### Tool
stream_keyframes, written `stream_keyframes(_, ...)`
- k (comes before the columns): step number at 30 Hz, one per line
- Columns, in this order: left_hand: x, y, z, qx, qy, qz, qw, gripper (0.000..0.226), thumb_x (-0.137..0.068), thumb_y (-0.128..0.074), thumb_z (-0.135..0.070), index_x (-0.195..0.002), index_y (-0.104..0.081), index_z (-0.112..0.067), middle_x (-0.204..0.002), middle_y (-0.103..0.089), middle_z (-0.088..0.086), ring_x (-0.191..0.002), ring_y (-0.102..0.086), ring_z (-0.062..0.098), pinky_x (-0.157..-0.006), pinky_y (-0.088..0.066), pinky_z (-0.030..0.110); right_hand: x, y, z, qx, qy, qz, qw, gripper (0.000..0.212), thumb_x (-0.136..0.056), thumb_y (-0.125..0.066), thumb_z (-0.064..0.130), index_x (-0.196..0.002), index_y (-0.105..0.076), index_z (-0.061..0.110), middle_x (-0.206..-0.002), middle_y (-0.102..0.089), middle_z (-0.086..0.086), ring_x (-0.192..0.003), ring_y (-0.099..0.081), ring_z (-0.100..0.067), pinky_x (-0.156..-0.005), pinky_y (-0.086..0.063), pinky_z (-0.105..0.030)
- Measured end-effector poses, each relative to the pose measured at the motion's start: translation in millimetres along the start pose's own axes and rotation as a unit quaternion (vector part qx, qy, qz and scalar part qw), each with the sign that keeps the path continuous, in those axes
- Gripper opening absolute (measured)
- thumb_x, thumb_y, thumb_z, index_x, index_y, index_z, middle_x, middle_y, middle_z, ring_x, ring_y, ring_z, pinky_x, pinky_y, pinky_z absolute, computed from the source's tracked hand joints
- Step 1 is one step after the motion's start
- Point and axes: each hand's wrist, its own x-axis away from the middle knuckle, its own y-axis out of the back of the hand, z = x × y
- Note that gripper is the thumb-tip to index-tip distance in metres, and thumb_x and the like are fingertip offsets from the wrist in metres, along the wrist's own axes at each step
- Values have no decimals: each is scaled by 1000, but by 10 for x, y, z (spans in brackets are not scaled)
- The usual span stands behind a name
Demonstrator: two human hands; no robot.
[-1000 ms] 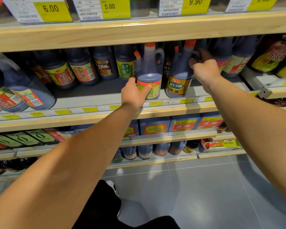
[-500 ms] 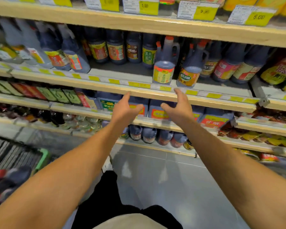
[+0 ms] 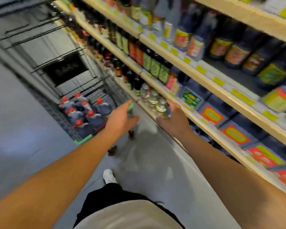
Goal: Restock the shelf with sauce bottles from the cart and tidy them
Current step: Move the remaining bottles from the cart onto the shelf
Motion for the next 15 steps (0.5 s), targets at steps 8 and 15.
stream_keyframes(8,-58,926,1569,10,108,-76,991,66,-92,-62,-36,-148,-30,-22,-132,-56,8,-98,-59,27,-80,-48,43,-789,-1132,1273,33,78,109,990,80,-83,-67,44,-148,-30,16,-151,-35,-7,-138,-34,-27,-109,-30,-34)
stream_keyframes(15,-321,1461,2471,59,165,-123,977,59,-86,-67,-32,-140,-43,-26,-125,-61,8,-111,-58,30,-81,-43,32,-1489,-1815,2004,67,107,163,979,75,-85,-70,31,-147,-32,12,-149,-36,-9,-138,-33,-25,-110,-25,-28)
